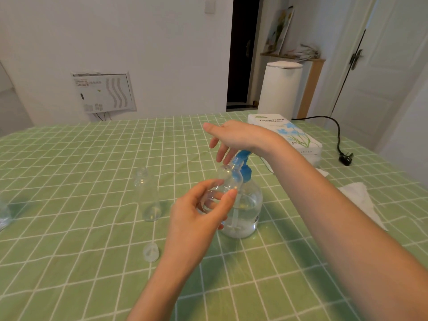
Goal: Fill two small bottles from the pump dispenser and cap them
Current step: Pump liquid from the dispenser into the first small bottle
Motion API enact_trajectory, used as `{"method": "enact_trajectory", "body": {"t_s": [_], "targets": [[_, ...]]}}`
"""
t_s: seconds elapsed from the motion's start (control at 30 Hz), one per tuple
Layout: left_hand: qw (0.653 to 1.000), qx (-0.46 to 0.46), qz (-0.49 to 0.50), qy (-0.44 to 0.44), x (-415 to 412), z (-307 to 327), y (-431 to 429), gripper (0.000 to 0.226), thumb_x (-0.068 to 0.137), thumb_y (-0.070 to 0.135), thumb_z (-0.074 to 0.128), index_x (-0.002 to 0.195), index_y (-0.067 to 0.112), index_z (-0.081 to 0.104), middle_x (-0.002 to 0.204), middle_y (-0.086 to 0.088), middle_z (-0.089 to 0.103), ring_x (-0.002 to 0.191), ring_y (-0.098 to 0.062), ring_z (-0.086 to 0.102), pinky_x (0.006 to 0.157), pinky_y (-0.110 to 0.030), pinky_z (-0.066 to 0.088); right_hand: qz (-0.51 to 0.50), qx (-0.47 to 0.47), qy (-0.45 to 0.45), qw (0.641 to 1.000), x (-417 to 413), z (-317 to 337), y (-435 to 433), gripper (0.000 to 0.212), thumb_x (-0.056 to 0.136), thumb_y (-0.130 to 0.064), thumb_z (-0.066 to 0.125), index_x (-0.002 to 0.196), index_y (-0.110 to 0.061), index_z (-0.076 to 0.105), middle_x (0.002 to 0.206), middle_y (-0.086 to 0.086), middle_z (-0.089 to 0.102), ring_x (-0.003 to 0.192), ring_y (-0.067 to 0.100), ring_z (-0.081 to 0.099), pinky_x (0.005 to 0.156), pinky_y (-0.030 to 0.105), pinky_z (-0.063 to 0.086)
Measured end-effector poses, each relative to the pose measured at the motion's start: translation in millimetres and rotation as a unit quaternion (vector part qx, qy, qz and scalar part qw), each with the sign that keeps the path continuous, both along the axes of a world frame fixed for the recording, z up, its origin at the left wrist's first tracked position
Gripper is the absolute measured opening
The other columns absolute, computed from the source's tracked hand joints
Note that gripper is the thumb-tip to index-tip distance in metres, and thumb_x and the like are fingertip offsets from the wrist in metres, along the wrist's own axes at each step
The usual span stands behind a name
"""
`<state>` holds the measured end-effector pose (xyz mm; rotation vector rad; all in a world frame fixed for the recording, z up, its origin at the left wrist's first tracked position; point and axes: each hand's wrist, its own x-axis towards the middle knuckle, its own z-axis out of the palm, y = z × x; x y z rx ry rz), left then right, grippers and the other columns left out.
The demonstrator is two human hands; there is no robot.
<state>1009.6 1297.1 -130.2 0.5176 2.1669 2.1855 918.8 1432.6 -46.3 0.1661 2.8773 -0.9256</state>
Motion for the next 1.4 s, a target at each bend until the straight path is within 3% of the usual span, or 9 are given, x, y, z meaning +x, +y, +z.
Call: {"method": "enact_trajectory", "body": {"t_s": [0.27,0.53,0.77,1.0,1.17,1.4], "targets": [[1.000,0.004,-0.002,0.002,1,1,-1,0.038,0.060,0.050,0.065,0.094,0.032,0.067,0.072,0.007,0.070,0.055,-0.005,0.061,0.049,-0.016,0.049,-0.011,0.006,-0.008,1.000,6,-8,0,0.063,0.096,-0.059,0.023,0.106,-0.014,0.066,0.113,0.010,0.064,0.105,0.028,0.059,0.094,0.045,0.045],[1.000,0.004,0.001,0.007,0,0,-1,0.039,0.059,0.051,0.065,0.093,0.033,0.067,0.067,0.010,0.069,0.053,-0.003,0.060,0.046,-0.012,0.044,-0.014,0.007,-0.036,0.999,4,-12,2,0.061,0.095,-0.060,0.025,0.101,-0.017,0.068,0.123,0.008,0.060,0.108,0.027,0.055,0.078,0.040,0.039],[1.000,0.002,-0.011,0.007,2,-4,-2,0.024,0.062,0.046,0.066,0.084,0.038,0.067,0.070,0.010,0.070,0.053,-0.003,0.060,0.048,-0.015,0.049,-0.004,0.008,-0.042,0.999,4,-21,3,0.055,0.097,-0.055,0.029,0.098,-0.017,0.069,0.123,0.010,0.059,0.108,0.027,0.054,0.078,0.039,0.039],[1.000,0.005,0.000,-0.002,0,-5,-1,0.041,0.058,0.050,0.066,0.093,0.030,0.067,0.072,0.008,0.071,0.054,-0.004,0.060,0.049,-0.015,0.048,0.002,0.015,-0.036,0.999,3,-21,4,0.053,0.098,-0.053,0.030,0.104,-0.015,0.068,0.122,0.010,0.061,0.109,0.026,0.054,0.079,0.037,0.037],[1.000,0.008,0.003,-0.001,-1,-2,0,0.042,0.059,0.047,0.066,0.097,0.028,0.067,0.071,0.006,0.070,0.055,-0.006,0.060,0.050,-0.018,0.051,0.013,0.043,-0.017,0.999,2,-9,3,0.057,0.098,-0.053,0.029,0.113,-0.011,0.064,0.116,0.009,0.064,0.101,0.024,0.053,0.069,0.030,0.033],[1.000,0.005,0.000,0.000,0,-2,-2,0.025,0.071,0.033,0.070,0.095,0.028,0.068,0.069,0.005,0.069,0.055,-0.006,0.060,0.050,-0.017,0.051,0.005,0.030,-0.028,0.999,3,-12,3,0.052,0.098,-0.052,0.031,0.106,-0.015,0.066,0.120,0.009,0.061,0.106,0.026,0.057,0.081,0.039,0.040]]}}
